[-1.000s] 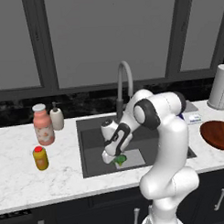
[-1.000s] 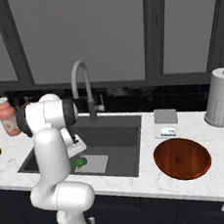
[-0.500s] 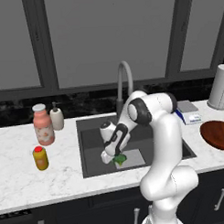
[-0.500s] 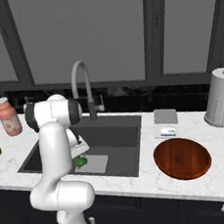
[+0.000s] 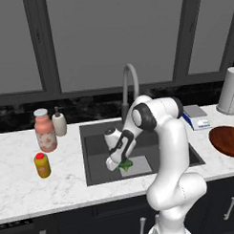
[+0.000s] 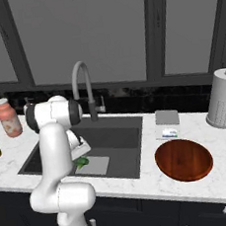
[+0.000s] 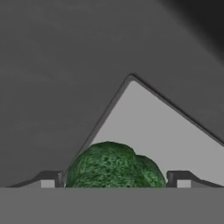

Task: Pick the broccoli from the sink and place it in the bowl. Then pick the bowl and place it in the microwave. Then close the microwave door and press the start button.

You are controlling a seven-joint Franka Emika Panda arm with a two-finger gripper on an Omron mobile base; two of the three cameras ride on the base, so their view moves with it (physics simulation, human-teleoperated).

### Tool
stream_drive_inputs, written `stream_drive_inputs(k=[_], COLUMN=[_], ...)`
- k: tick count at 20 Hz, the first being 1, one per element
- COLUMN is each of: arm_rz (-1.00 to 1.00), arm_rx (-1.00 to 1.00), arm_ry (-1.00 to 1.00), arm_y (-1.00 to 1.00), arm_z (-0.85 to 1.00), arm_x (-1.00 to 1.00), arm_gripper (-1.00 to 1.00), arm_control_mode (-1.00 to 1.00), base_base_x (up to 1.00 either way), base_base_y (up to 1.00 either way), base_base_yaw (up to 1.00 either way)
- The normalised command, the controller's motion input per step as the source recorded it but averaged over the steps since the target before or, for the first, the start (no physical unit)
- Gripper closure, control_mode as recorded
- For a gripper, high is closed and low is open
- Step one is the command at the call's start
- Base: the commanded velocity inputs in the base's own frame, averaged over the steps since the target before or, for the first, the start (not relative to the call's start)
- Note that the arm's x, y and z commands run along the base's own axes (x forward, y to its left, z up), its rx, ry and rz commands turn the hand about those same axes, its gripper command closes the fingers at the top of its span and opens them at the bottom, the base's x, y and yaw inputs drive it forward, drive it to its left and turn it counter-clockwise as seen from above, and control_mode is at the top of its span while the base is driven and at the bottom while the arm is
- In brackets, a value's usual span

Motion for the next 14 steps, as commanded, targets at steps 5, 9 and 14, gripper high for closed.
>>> stream_drive_inputs(k=[5,9,14], arm_rz=[0.00,0.00,0.00], arm_rx=[0.00,0.00,0.00], arm_ry=[-0.07,-0.16,-0.38], arm_y=[0.00,0.05,0.50], arm_z=[-0.08,0.18,0.98], arm_x=[-0.39,-0.34,-0.05], arm_gripper=[1.00,1.00,1.00], arm_control_mode=[-1.00,-1.00,-1.00], base_base_x=[0.00,0.00,0.00], base_base_y=[0.00,0.00,0.00], base_base_yaw=[0.00,0.00,0.00])
